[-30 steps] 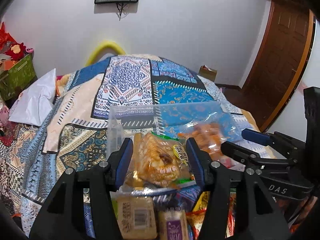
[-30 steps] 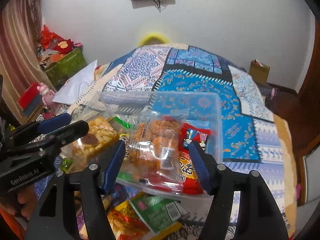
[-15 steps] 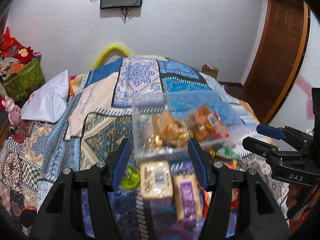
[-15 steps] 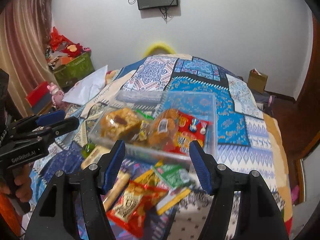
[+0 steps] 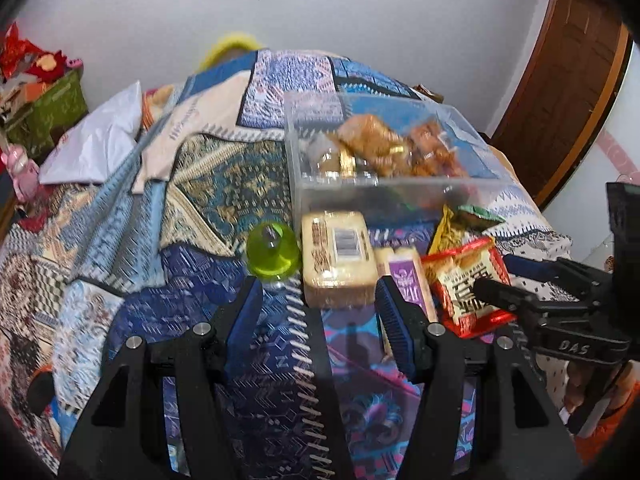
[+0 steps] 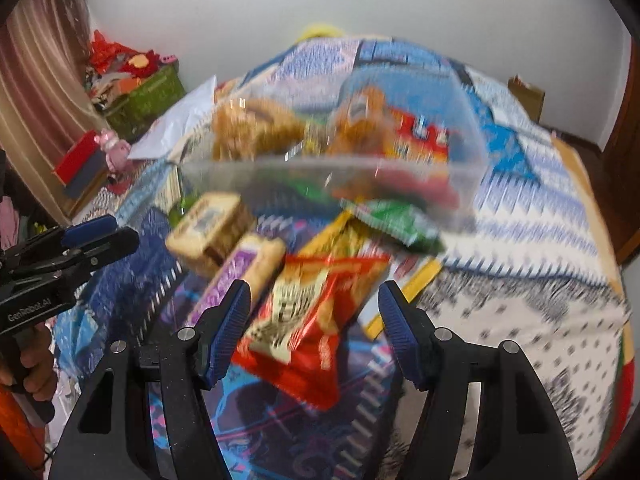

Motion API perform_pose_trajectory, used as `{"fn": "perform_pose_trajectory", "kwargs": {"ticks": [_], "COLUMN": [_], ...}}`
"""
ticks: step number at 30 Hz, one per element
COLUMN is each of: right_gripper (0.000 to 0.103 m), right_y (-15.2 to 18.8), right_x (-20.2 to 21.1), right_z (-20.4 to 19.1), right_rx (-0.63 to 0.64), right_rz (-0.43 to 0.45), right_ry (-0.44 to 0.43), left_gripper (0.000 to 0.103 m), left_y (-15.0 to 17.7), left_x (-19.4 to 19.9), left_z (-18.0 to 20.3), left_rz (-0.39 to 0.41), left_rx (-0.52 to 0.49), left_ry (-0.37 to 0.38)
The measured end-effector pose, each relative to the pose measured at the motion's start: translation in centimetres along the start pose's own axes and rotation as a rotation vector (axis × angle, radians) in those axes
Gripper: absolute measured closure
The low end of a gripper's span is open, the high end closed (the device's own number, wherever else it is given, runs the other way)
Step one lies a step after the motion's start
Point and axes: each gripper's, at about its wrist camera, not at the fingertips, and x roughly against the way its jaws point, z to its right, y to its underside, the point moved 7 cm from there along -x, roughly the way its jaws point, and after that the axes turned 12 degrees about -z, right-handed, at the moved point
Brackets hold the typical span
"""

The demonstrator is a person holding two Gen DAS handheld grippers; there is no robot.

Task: Organize snacks
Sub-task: 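Grasp the cream wafer block with the left tool while the right tool grasps the red chip bag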

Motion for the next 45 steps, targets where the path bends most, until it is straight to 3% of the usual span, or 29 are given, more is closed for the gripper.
{"fn": "perform_pose_trajectory", "kwargs": {"ticks": [7,16,24,32,39,45], "right_gripper": [0.04,0.04,0.068,0.072,0.074,0.074], "right_y": [0.6,0.5,0.6,1.2,1.3,0.9], "right_x": [-1.9,-2.4,-1.8,-0.8,0.4,2.2], "right_z": [-0.6,-0.6,0.3,0.7,1.4,1.2], "right_rx": [-0.004,0.007,-0.016,-0.014,-0.029,-0.025], "right_rz": [-0.05,-0.045,-0.015,0.011,0.032,0.071], "right_ry": [-0.017,-0.026,-0.052,-0.038,-0.04,-0.048], "left_gripper": [0.047,0.047,0.047,0.048,0.049,0.049], "left_y": [0.0,-2.0,-3.4,-3.7,-2.8,-1.9], "left_x": [-1.7,-4.2,-5.9,-8.5,-7.5,-4.2], "left_z": [0.8,1.6,1.7,1.4,1.8,1.9], "left_rz": [-0.024,-0.05,-0.063,-0.095,-0.06,-0.005], "left_rx": [-0.006,-0.008,-0.014,0.015,-0.006,-0.003], "left_ry": [0.02,0.023,-0.009,-0.028,-0.047,-0.043]}}
